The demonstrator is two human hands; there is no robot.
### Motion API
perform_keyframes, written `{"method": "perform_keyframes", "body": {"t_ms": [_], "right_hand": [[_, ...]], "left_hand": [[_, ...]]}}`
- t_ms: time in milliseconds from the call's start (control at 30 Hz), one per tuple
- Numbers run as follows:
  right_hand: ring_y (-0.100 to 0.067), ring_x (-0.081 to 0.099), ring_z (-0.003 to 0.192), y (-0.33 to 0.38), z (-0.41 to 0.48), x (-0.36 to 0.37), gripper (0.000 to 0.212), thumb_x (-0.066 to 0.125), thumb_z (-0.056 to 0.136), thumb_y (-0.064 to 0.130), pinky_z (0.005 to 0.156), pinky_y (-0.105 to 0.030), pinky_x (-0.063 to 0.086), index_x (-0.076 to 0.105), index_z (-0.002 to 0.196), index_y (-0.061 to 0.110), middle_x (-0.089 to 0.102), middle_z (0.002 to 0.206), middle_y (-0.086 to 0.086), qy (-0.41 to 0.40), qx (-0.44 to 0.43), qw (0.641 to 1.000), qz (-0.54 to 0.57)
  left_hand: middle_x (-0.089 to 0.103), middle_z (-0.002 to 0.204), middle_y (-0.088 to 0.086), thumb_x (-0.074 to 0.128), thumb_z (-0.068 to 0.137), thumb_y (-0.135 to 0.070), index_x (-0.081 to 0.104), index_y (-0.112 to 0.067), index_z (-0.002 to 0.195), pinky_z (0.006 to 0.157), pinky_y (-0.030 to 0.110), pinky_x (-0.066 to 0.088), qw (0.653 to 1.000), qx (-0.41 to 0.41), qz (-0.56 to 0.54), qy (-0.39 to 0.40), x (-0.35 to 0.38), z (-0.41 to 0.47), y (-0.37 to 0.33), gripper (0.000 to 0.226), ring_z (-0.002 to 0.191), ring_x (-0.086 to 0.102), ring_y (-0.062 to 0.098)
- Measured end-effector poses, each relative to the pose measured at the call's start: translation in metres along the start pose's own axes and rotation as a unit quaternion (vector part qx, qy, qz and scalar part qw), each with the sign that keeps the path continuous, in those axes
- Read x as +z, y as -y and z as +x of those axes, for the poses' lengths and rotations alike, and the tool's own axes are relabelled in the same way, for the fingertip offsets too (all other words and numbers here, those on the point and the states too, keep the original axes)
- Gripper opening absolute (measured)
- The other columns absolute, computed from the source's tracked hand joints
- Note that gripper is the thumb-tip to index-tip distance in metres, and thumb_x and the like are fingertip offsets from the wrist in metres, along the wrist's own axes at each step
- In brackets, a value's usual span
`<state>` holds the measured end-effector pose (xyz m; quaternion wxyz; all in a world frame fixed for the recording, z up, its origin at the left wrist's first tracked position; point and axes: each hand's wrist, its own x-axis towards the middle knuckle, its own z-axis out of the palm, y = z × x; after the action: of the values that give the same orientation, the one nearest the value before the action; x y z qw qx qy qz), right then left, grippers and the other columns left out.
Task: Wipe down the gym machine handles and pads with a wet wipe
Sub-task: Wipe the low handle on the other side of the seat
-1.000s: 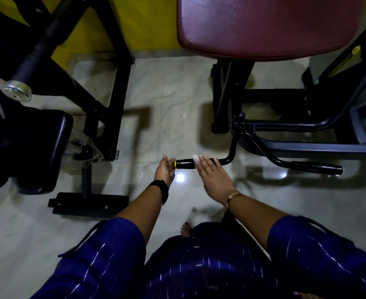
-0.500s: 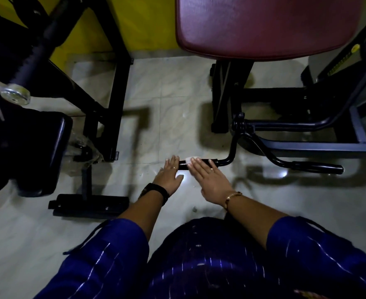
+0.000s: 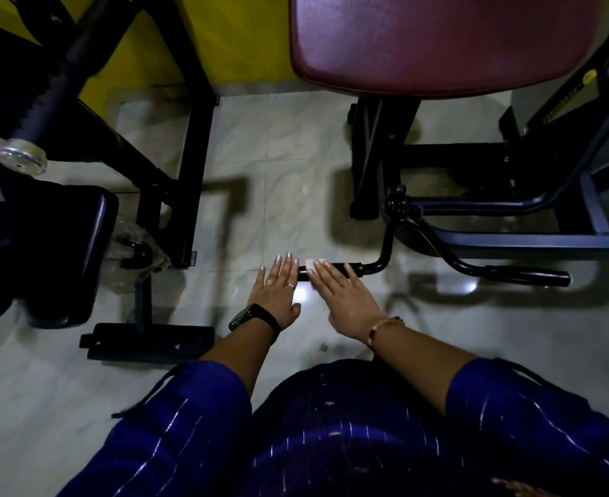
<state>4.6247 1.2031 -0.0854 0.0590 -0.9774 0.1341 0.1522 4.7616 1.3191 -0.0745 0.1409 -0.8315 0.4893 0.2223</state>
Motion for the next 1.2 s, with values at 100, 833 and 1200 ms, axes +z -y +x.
{"method": "perform_keyframes", "body": {"t_ms": [100,833,1200], "right_hand": [[-0.025,0.021,0.146,-0.019,-0.009,0.001,0.093,0.061,0.074,0.015,0.117,-0.047,0.004,0.012,0.152,0.007,0.020,0.158,-0.011,-0.017,0.061,0.998,-0.001],[-0.024,0.010,0.148,-0.027,0.024,-0.032,0.071,0.045,0.093,0.021,0.118,-0.044,-0.004,0.009,0.152,0.004,0.013,0.159,-0.015,0.082,0.091,0.991,0.054],[-0.023,-0.009,0.148,-0.035,-0.021,-0.004,0.087,0.048,0.086,0.015,0.114,-0.041,-0.014,-0.006,0.152,0.008,-0.010,0.160,-0.009,0.027,0.067,0.997,0.041]], "left_hand": [[-0.018,0.162,0.008,0.041,0.098,-0.043,-0.014,-0.010,0.154,0.120,0.046,-0.001,1.000,0.000,-0.006,0.005,-0.006,0.002,-0.001,0.085,0.150,-0.014,0.024],[-0.017,0.162,0.009,0.044,0.098,-0.041,-0.015,-0.009,0.153,0.121,0.043,0.004,0.999,-0.019,-0.021,0.025,-0.010,0.010,-0.011,0.087,0.150,-0.011,0.024],[-0.016,0.163,0.007,0.046,0.097,-0.037,-0.016,-0.010,0.153,0.120,0.044,0.005,0.999,-0.026,-0.038,0.013,-0.007,0.010,-0.011,0.087,0.150,-0.011,0.023]]}}
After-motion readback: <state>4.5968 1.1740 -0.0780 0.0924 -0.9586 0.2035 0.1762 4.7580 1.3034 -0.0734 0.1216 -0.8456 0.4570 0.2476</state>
